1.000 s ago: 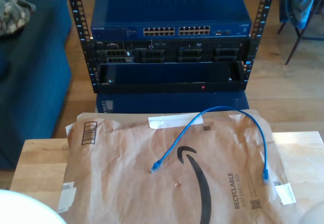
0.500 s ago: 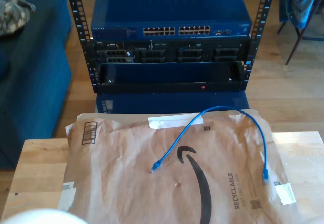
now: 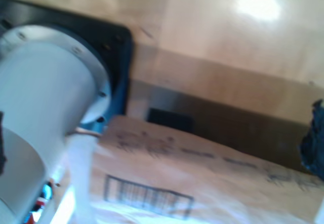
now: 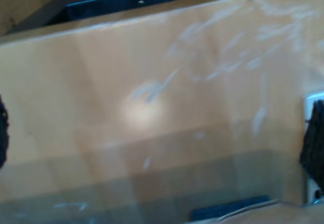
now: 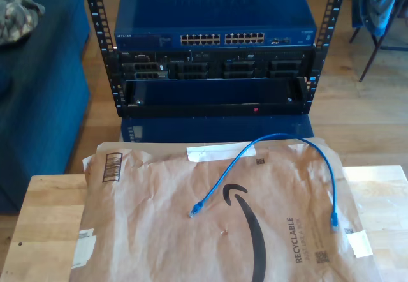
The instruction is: Grab the cable and plug it in
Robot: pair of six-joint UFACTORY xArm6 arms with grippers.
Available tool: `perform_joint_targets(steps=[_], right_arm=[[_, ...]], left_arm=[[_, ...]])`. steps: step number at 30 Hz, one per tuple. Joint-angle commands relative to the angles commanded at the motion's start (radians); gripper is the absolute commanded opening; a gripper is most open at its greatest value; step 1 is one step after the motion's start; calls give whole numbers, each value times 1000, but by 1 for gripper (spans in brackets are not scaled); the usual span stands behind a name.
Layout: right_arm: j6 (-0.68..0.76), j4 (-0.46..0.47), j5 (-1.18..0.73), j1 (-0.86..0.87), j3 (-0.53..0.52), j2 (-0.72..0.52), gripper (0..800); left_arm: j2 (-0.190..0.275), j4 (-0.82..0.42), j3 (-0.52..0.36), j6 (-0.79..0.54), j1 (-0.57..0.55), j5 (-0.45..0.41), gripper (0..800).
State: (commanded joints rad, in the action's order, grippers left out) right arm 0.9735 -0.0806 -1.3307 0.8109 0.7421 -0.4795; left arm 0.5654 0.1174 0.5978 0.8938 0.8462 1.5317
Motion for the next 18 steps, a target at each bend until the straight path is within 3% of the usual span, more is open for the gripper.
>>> perform_joint_targets(steps=[3,9,18], right_arm=[[106,0,0,-127,21,9,797],[267,0,-5,-427,25,-2,797],[388,-3,6,-832,109,12,797]], left_arm=[[-14,3,46,129,-144,0,800],[-77,14,103,310,-330,-11,800],[-100,14,106,420,-508,-14,800]])
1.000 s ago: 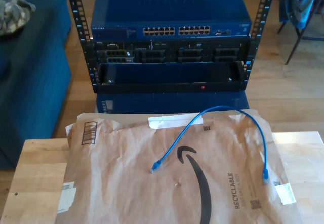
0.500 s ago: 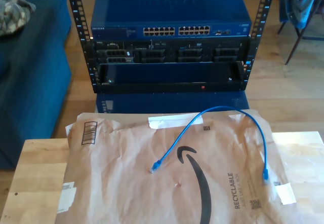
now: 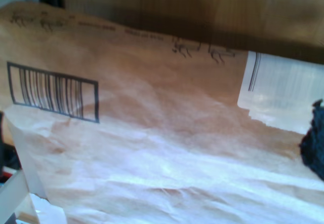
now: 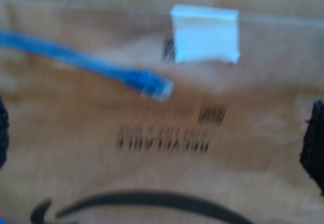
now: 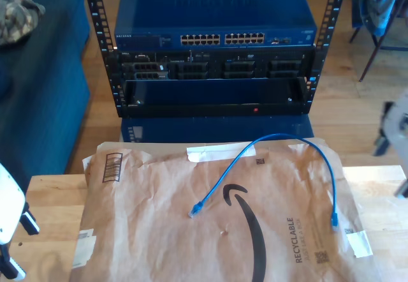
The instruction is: Grab the cable and plug it in
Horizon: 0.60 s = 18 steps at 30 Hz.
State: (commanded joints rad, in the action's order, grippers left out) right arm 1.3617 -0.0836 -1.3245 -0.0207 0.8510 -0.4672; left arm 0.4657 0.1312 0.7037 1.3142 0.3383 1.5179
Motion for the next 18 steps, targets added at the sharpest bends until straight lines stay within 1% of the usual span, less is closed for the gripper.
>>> perform_joint_targets(steps=[2,5,9,13,18], right_arm=[[2,2,3,-83,11,23,797],[8,0,14,-153,55,72,797],[95,0,14,-178,126,152,797],[144,0,15,-186,203,227,797],[256,3,25,-261,279,318,797]], left_arm=[[-9,0,0,11,-29,-2,800],[-35,2,9,34,-61,-8,800],[-69,0,37,61,-110,-11,800],[-104,0,92,114,-183,-11,800],[-120,0,133,176,-285,-11,800]])
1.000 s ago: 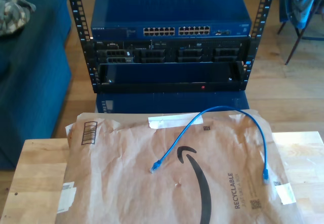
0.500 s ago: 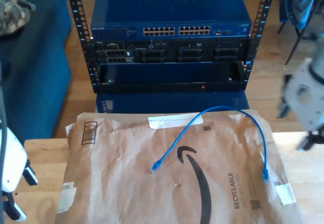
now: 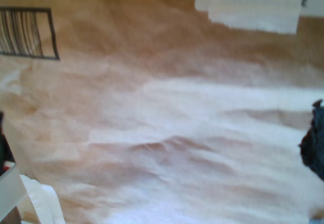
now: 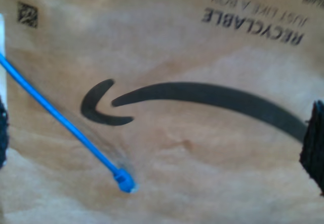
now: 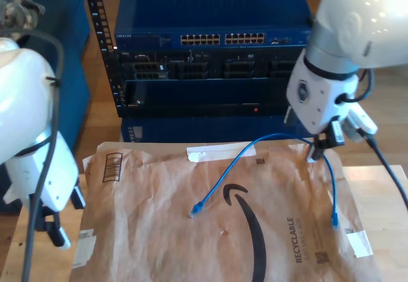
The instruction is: Grab the cable and plug it in
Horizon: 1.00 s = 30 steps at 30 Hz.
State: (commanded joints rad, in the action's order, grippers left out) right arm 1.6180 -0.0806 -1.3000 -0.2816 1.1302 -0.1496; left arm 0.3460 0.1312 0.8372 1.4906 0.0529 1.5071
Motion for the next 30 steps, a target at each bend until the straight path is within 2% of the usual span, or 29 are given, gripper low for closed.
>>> perform_joint_targets(steps=[5,14,18,21,24,30], right_arm=[[80,0,64,-74,51,58,797],[69,0,63,-94,133,124,798],[-87,3,64,-121,153,150,798],[-135,5,60,-143,155,167,798],[-276,8,64,-163,153,178,798],[-348,9,61,-172,155,204,798]], left_arm=[[-8,0,29,37,-54,2,800],[-11,2,57,41,-60,2,800],[-11,2,54,41,-60,3,800],[-11,2,52,41,-60,2,800],[-11,2,52,41,-60,2,800],[-11,2,49,40,-60,2,800]])
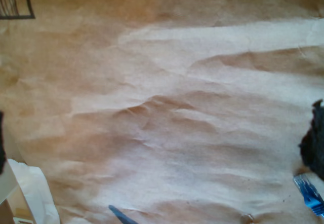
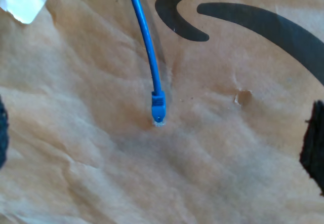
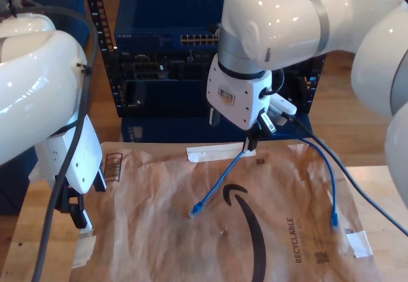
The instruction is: Grab the cable and plug it in
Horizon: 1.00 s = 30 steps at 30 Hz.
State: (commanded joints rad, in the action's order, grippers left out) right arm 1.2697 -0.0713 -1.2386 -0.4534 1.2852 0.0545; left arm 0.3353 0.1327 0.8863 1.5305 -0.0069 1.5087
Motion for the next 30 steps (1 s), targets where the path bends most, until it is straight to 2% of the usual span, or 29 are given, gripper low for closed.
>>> perform_joint_targets(steps=[10,16,25,30], right_arm=[[6,5,6,-74,-63,11,798],[14,3,75,-75,-129,15,798],[69,2,181,-115,-158,100,798],[78,2,261,-115,-212,110,798]], left_arm=[[0,0,0,2,0,0,800],[0,0,-2,2,0,0,800],[0,0,-2,2,0,0,800],[0,0,-2,0,2,0,800]])
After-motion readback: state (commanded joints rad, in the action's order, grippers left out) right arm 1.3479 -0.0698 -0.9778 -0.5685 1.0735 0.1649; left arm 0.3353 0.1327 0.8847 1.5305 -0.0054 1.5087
